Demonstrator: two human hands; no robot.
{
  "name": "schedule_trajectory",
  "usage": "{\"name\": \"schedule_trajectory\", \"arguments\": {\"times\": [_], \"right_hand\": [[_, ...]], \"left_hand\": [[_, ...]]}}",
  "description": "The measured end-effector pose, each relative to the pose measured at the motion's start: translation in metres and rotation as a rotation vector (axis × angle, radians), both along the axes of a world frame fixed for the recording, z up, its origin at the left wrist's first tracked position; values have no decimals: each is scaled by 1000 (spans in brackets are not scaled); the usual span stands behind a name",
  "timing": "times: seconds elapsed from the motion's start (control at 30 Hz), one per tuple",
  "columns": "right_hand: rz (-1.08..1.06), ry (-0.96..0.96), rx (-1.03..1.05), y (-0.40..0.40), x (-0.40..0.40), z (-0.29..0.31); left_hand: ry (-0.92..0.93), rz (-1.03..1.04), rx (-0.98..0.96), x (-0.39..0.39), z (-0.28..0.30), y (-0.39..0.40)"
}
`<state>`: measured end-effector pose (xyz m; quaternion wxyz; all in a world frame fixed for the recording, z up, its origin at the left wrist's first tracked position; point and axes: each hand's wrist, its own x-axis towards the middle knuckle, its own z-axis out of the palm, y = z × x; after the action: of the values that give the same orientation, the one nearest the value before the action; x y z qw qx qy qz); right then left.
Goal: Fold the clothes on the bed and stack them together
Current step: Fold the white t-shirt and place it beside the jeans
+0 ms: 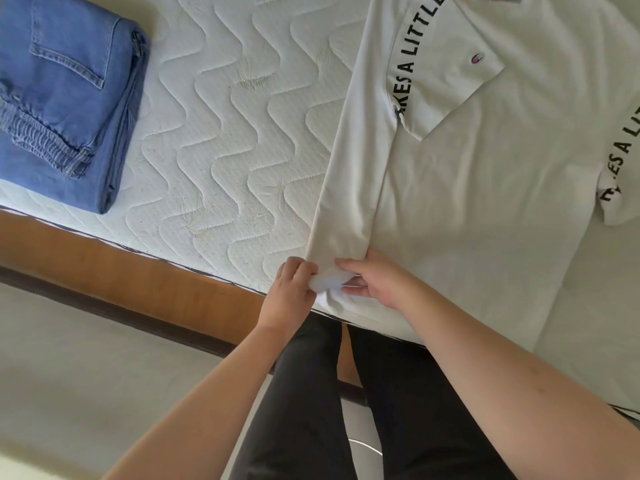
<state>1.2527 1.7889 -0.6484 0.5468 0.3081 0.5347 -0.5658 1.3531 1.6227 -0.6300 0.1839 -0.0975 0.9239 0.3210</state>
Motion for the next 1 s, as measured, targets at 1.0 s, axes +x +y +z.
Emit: {"name": "schedule_trajectory", "arguments": {"times": [1.0], "right_hand": [[402,419,317,9,65,2]], "left_hand": [[-251,245,-159,41,-17,-8]]}}
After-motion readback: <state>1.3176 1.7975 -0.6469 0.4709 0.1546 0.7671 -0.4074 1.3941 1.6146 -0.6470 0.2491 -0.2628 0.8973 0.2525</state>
